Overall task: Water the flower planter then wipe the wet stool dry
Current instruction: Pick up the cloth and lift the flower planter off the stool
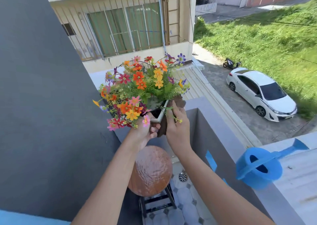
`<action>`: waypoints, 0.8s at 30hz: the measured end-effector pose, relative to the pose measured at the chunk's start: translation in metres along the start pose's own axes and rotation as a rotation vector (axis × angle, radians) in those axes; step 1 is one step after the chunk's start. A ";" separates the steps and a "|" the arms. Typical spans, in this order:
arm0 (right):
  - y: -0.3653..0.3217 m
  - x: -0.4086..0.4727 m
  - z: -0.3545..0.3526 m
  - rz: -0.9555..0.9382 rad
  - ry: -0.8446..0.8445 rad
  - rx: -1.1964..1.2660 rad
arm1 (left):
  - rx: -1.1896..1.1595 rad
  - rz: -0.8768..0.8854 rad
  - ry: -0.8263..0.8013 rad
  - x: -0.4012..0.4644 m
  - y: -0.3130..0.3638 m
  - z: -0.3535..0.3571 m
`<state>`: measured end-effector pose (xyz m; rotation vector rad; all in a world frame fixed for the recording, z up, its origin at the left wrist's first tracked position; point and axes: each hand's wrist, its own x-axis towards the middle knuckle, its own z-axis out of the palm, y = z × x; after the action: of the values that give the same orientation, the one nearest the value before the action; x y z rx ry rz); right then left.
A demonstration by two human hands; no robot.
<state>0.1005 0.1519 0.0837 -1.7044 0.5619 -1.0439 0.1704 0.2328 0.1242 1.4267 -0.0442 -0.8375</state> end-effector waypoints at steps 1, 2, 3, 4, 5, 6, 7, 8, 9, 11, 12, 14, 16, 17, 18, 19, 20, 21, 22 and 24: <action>-0.003 0.006 0.000 -0.020 0.002 -0.002 | -0.013 -0.009 -0.004 0.000 0.000 0.000; -0.002 0.011 -0.001 -0.043 0.003 -0.012 | -0.023 -0.017 -0.011 -0.001 0.001 0.000; 0.000 0.017 -0.003 -0.065 0.006 -0.034 | -0.028 -0.020 -0.025 -0.004 0.002 0.000; 0.003 0.023 -0.006 -0.071 0.011 -0.064 | -0.033 -0.020 -0.047 -0.006 0.002 -0.001; 0.010 0.029 -0.009 -0.058 0.024 -0.094 | -0.043 -0.021 -0.073 -0.008 0.003 -0.001; 0.019 0.036 -0.012 -0.035 0.040 -0.126 | -0.059 -0.027 -0.094 -0.010 0.003 -0.001; 0.027 0.040 -0.016 -0.005 0.047 -0.156 | -0.077 -0.038 -0.108 -0.012 0.003 -0.002; 0.035 0.043 -0.019 0.032 0.049 -0.181 | -0.091 -0.047 -0.115 -0.013 0.003 -0.001; 0.042 0.043 -0.023 0.070 0.043 -0.205 | -0.103 -0.051 -0.116 -0.013 0.004 -0.001; 0.053 0.041 -0.028 0.155 0.007 -0.211 | -0.130 -0.047 -0.110 -0.012 0.004 -0.001; 0.058 0.041 -0.028 0.199 -0.003 -0.199 | -0.133 -0.046 -0.107 -0.012 0.005 -0.001; 0.061 0.046 -0.027 0.260 -0.004 -0.182 | -0.103 -0.040 -0.101 -0.011 0.004 -0.001; 0.053 0.056 -0.025 0.272 -0.002 -0.175 | -0.049 -0.027 -0.091 -0.010 0.003 0.001; 0.045 0.060 -0.024 0.242 -0.002 -0.168 | -0.016 -0.022 -0.081 -0.009 0.001 0.002; 0.037 0.064 -0.023 0.199 -0.008 -0.153 | 0.008 -0.018 -0.072 -0.007 0.000 0.003; 0.027 0.066 -0.021 0.137 0.007 -0.150 | 0.017 -0.016 -0.064 -0.005 -0.003 0.004; 0.018 0.068 -0.020 0.073 0.018 -0.155 | 0.005 -0.016 -0.057 -0.003 -0.004 0.005; 0.011 0.067 -0.019 0.023 0.021 -0.161 | -0.017 -0.016 -0.050 -0.002 -0.005 0.005; 0.007 0.063 -0.017 -0.019 0.023 -0.156 | -0.039 -0.020 -0.046 -0.002 -0.005 0.006; 0.009 0.050 -0.012 -0.070 -0.024 -0.118 | -0.075 -0.038 -0.042 -0.002 -0.002 0.006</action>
<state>0.1171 0.1039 0.0956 -1.8492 0.5622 -1.0561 0.1651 0.2291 0.1242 1.3432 -0.0174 -0.8909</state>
